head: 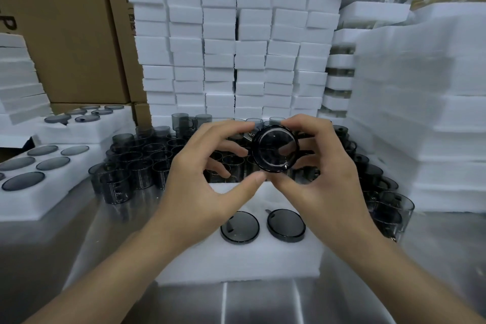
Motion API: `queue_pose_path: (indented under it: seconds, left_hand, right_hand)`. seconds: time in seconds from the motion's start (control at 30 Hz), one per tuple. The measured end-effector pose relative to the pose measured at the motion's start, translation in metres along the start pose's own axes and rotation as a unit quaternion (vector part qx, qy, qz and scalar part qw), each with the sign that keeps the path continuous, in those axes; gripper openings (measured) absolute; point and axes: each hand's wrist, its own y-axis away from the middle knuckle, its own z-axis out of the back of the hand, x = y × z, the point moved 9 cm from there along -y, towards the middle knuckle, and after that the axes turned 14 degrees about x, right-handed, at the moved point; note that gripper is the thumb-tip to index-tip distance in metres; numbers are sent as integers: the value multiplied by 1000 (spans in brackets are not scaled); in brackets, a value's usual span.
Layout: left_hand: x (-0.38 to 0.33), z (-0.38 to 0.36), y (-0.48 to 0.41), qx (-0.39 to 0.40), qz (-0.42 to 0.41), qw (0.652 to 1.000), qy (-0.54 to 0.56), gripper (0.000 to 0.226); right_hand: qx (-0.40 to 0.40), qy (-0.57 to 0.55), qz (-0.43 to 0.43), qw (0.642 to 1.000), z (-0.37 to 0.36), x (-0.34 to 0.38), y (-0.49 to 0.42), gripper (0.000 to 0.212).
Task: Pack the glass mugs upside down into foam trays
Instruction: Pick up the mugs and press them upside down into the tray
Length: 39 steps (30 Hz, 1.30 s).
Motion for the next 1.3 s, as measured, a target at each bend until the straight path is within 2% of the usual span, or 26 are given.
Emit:
queue_pose_path:
  seconds: [0.2,0.37,0.57,0.63,0.7,0.73,0.83,0.87,1.03,1.17,1.3]
  left_hand:
    - [-25,7,4,-52,-81,990,-102,56]
    - [-43,17,7,-97,-115,974,-166,48]
    - [-60,37,14,-138,-154,962,-179,53]
    - [-47,32,2,-122,-132,969,-169,54]
    - [-17,29,-14,-86,-10,991,-102,68]
    - [-7,27,-16,-75,33,992,-91,77]
    - [-30,26,1,-107,-60,985,-124,51]
    - [-30,25,6,-110,-58,988,-95,45]
    - [0,15,1,-99,47,990,94,26]
    - [10,5,3,-77,72,979,172,35]
    - [15,0,5,-74,81,982,155,31]
  right_hand:
    - [-10,61,55,997,3,17,3,72]
    - [-15,117,87,989,5,32,4,67]
    - [-50,152,155,975,8,55,7,59]
    - [-54,152,165,973,7,58,9,59]
    - [-52,150,164,973,6,58,9,59]
    - [-50,148,160,975,5,57,9,61]
    - [-36,141,141,979,2,52,7,67]
    - [-32,137,133,981,2,50,7,67]
    - [-9,95,42,995,4,32,2,62]
    - [0,-64,-88,994,-1,7,1,43]
    - [-25,-167,-129,977,2,-4,0,39]
